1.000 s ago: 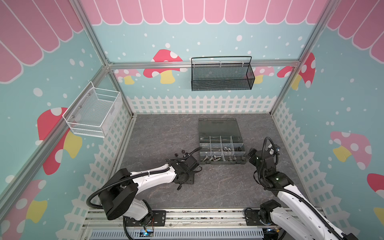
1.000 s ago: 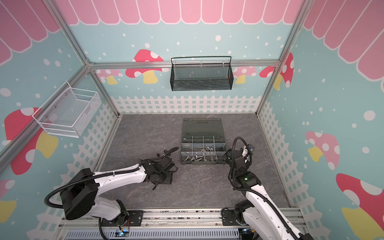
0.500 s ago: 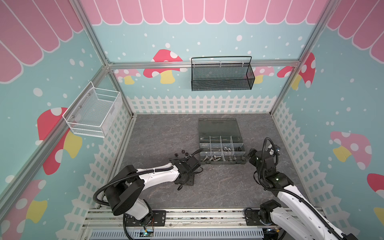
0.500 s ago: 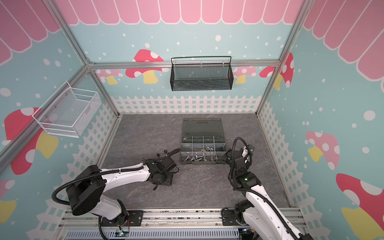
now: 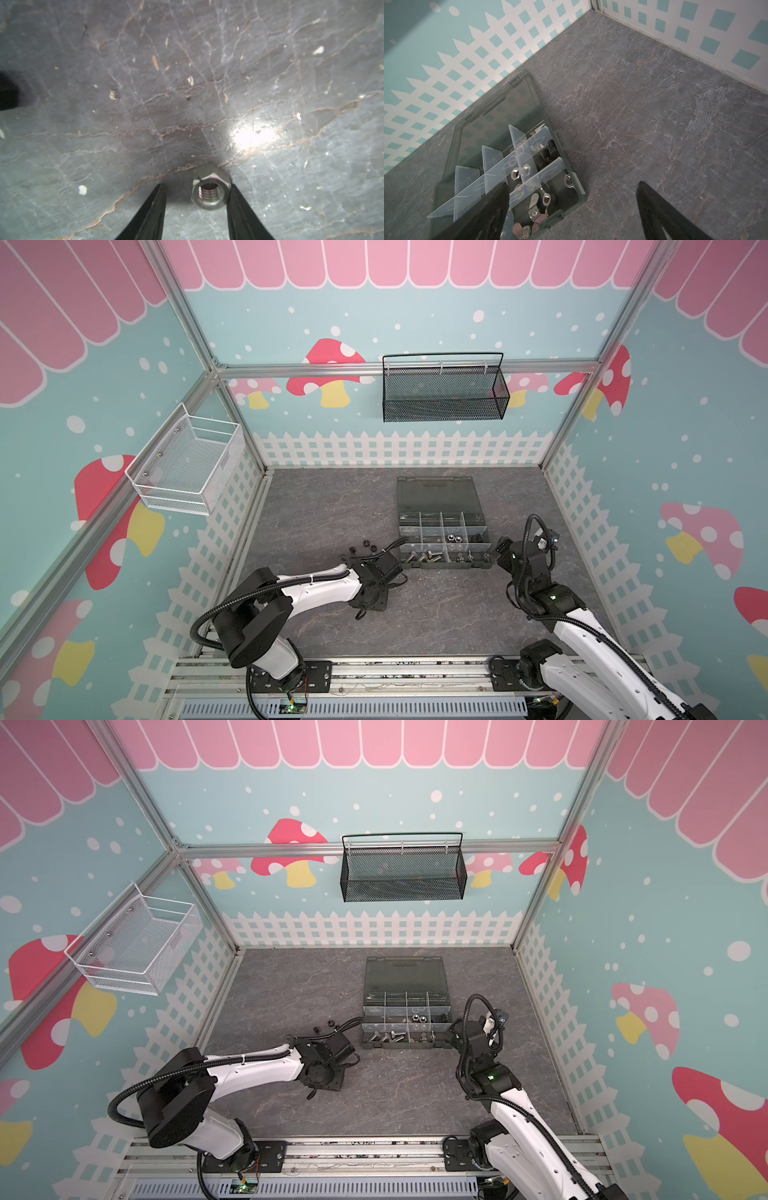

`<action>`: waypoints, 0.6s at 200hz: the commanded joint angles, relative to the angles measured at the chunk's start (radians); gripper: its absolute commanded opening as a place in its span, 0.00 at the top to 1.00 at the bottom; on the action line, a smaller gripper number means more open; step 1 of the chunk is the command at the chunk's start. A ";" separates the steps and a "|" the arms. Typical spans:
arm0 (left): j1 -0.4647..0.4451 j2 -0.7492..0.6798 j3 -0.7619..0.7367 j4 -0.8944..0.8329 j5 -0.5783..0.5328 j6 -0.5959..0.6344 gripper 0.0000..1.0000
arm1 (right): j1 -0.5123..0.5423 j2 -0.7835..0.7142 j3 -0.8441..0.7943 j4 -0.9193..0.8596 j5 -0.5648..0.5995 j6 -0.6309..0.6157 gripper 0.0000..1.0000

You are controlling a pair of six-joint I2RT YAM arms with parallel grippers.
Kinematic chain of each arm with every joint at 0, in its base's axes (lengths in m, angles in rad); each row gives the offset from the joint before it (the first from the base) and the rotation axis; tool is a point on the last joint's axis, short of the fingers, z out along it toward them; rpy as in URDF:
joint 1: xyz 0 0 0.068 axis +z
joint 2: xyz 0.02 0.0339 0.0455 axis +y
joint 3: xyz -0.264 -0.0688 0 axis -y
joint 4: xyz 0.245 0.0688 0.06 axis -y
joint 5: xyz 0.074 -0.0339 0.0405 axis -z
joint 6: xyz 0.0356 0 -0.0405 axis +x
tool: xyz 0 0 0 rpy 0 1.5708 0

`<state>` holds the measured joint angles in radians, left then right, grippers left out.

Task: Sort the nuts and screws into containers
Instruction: 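Lower the left gripper and close it on the silver nut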

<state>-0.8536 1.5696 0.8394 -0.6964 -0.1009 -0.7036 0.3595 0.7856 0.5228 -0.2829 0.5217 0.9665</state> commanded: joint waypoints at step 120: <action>-0.006 0.079 0.026 -0.008 -0.028 0.030 0.60 | -0.005 0.000 -0.005 0.015 0.005 0.012 0.03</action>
<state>-0.8589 1.6009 0.8722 -0.7181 -0.1013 -0.6827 0.3595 0.7925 0.5228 -0.2817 0.5182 0.9661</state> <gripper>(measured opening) 0.412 0.966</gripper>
